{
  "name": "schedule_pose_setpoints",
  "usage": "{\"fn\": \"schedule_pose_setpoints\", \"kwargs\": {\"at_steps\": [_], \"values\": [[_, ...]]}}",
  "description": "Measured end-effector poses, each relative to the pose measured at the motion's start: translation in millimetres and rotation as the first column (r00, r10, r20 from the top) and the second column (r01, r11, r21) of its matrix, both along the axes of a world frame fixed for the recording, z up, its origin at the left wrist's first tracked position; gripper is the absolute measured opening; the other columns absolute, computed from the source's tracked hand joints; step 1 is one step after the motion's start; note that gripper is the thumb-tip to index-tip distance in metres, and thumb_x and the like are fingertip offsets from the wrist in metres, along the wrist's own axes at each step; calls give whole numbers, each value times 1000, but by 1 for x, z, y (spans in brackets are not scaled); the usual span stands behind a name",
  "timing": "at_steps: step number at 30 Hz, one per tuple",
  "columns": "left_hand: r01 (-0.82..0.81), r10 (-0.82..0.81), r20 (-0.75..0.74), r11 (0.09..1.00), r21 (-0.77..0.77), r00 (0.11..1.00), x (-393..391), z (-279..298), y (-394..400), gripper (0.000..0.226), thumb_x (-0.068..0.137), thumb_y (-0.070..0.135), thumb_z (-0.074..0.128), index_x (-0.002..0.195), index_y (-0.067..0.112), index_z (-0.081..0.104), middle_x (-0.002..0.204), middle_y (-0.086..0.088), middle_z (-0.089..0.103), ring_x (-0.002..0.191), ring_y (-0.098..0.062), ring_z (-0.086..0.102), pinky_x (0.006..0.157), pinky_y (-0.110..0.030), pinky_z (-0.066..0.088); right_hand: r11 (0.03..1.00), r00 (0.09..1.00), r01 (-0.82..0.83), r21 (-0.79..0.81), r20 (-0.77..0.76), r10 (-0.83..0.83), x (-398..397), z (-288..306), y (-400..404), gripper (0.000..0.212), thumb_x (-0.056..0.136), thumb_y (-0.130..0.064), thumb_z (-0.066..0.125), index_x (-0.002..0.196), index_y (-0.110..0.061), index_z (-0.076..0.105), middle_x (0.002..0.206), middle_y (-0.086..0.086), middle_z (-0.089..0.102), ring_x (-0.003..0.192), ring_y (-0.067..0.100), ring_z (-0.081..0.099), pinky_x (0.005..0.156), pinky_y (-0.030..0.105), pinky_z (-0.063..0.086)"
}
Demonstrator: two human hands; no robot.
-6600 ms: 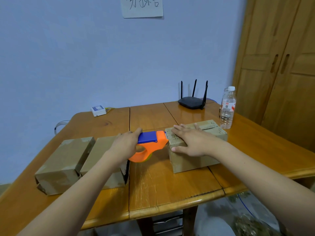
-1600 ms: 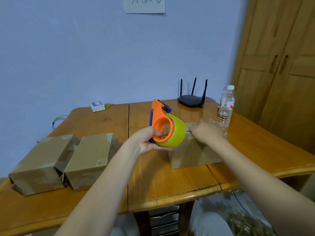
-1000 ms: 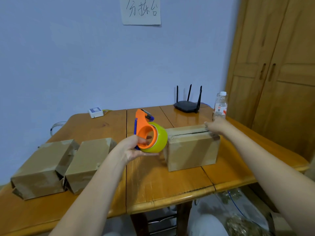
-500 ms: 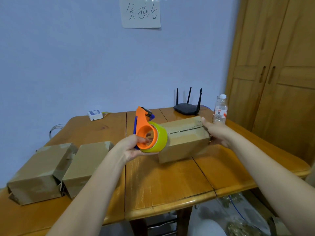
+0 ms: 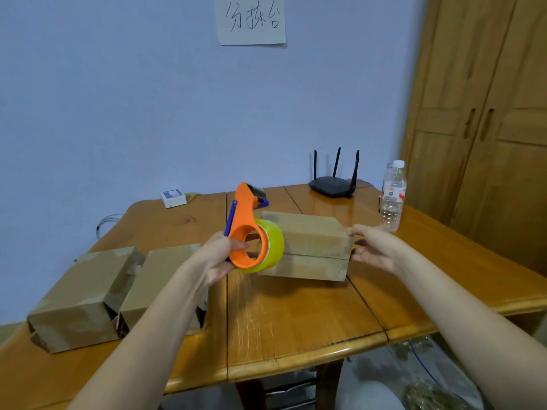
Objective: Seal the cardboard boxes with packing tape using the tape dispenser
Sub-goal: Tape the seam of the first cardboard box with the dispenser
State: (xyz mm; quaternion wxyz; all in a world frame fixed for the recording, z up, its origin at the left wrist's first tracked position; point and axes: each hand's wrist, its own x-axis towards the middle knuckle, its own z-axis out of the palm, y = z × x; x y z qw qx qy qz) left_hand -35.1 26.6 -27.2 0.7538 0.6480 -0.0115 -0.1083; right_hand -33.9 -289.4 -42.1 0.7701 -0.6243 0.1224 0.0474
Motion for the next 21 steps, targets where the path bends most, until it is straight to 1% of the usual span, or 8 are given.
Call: {"fn": "schedule_pose_setpoints", "kwargs": {"at_steps": [2, 4, 6, 8, 12, 16, 18, 21], "values": [[-23, 23, -9, 998, -52, 1000, 1, -2, 0, 38, 91, -14, 52, 120, 8, 60, 117, -14, 69, 108, -32, 66, 78, -44, 58, 1000, 999, -17, -12, 28, 18, 1, -6, 2, 33, 93, 5, 55, 125, -2, 59, 128, 17, 62, 112, 30, 64, 100, 45, 53], [-37, 34, -26, 992, -121, 999, 3, -4, 0, 37, 91, -16, 51, 116, 10, 60, 118, -15, 67, 112, -33, 64, 82, -48, 58, 999, 997, -37, -35, 73, 39, 3, -13, 2, 63, 87, 16, 55, 144, -10, 48, 137, 16, 58, 114, 30, 64, 95, 42, 56], [-50, 46, -34, 989, -142, 998, 2, -5, 0, 35, 92, -16, 50, 111, 11, 61, 111, -15, 68, 106, -31, 67, 76, -46, 61, 994, 990, -57, -95, 121, 68, 1, -19, 2, 85, 81, 25, 53, 151, -20, 40, 149, 13, 48, 112, 30, 66, 90, 42, 58], [-64, 60, -35, 989, -130, 998, 2, -8, 2, 35, 92, -16, 50, 110, 12, 60, 108, -14, 69, 102, -29, 68, 73, -43, 61, 980, 981, -101, -174, 149, 128, -5, -24, 4, 97, 79, 28, 52, 155, -27, 33, 156, 6, 38, 111, 28, 65, 94, 44, 57], [-53, 48, -48, 990, -129, 998, 2, -14, 7, 36, 91, -14, 51, 114, 12, 60, 113, -16, 69, 108, -34, 66, 89, -50, 55, 965, 968, -132, -228, 181, 175, -8, -35, 3, 115, 72, 28, 62, 157, -39, 24, 162, 1, 29, 125, 29, 59, 99, 51, 54], [-34, 26, -76, 995, -94, 997, 2, -21, 15, 34, 91, -13, 52, 114, 12, 60, 115, -18, 67, 111, -35, 64, 92, -50, 54, 932, 969, -55, -357, 205, 136, -12, -40, 8, 113, 75, 23, 65, 154, -47, 26, 155, 6, 40, 130, 28, 55, 89, 36, 57], [-24, 20, -87, 998, -52, 996, 1, -24, 21, 36, 90, -11, 55, 118, 11, 59, 118, -19, 66, 113, -35, 64, 97, -52, 52, 896, 972, -2, -444, 211, 107, -15, -42, 11, 101, 83, 11, 67, 152, -50, 27, 147, 4, 48, 121, 21, 60, 82, 29, 53], [-30, 27, -91, 999, -28, 995, -1, -25, 27, 36, 90, -11, 53, 118, 13, 57, 116, -17, 66, 111, -33, 64, 87, -47, 55, 883, 972, 31, -468, 219, 82, -15, -44, 14, 79, 93, -6, 63, 150, -52, 33, 141, 2, 53, 120, 18, 56, 79, 26, 49]]}}
